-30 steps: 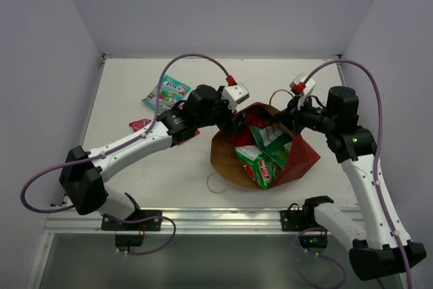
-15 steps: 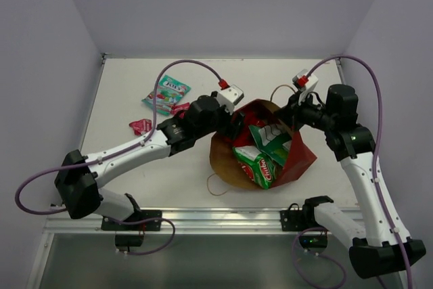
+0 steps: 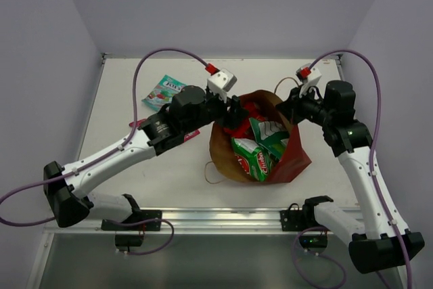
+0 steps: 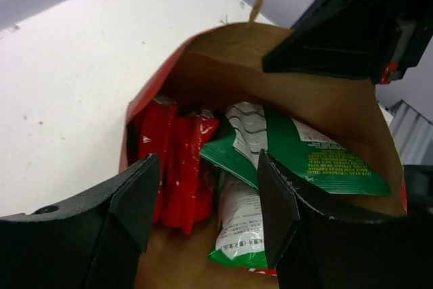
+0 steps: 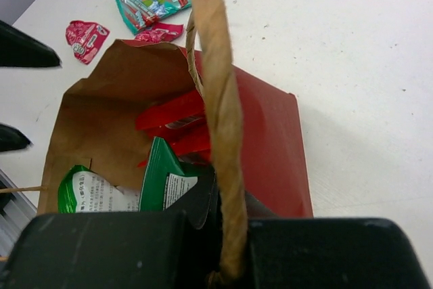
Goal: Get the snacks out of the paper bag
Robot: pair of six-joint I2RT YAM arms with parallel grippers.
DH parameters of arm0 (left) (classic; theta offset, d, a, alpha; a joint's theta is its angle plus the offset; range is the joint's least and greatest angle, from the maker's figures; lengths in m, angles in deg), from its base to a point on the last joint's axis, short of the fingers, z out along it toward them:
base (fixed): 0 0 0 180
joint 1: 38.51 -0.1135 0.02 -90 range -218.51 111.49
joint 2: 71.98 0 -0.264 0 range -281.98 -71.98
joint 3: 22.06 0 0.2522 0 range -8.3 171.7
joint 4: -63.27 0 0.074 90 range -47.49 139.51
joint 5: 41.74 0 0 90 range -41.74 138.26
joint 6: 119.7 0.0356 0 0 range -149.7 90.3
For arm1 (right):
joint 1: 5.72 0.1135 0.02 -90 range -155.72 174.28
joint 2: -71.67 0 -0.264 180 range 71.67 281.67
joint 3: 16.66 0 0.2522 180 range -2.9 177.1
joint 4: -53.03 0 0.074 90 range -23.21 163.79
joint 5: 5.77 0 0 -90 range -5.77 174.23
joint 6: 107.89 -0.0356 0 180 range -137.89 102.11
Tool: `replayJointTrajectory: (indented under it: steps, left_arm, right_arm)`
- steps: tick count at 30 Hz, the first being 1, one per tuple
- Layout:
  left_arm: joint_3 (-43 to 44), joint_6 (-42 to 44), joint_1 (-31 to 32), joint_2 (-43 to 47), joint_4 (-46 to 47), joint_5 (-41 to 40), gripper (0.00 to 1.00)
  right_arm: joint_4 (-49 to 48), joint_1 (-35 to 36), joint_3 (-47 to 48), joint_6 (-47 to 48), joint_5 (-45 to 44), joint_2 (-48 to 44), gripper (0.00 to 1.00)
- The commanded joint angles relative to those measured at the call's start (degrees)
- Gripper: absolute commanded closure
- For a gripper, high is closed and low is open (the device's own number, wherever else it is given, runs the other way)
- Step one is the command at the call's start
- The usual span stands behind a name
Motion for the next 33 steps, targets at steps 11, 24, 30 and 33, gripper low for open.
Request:
replayJointTrajectory:
  steps: [11,24,30,33]
  left_arm:
    - [6.0,2.4,0.7,-14.4,-2.0,-5.9,0.36]
    - [6.3,3.6,-2.2,-19.1,0.4,-8.9,0.36]
    - [7.4,4.0,-2.5,-21.8,1.4,-6.6,0.37]
    - [7.9,4.0,-2.5,-23.3,1.9,-7.0,0.38]
  right_arm:
    - [-7.1,0.2,1.0,-0.6,1.7,-1.5,1.0]
    - [-6.6,0.3,0.0,0.0,2.7,-2.3,1.0]
    - [-7.7,0.3,-0.7,0.0,4.0,-2.2,1.0]
    - [-7.8,0.3,-0.6,0.0,4.8,-2.0,1.0]
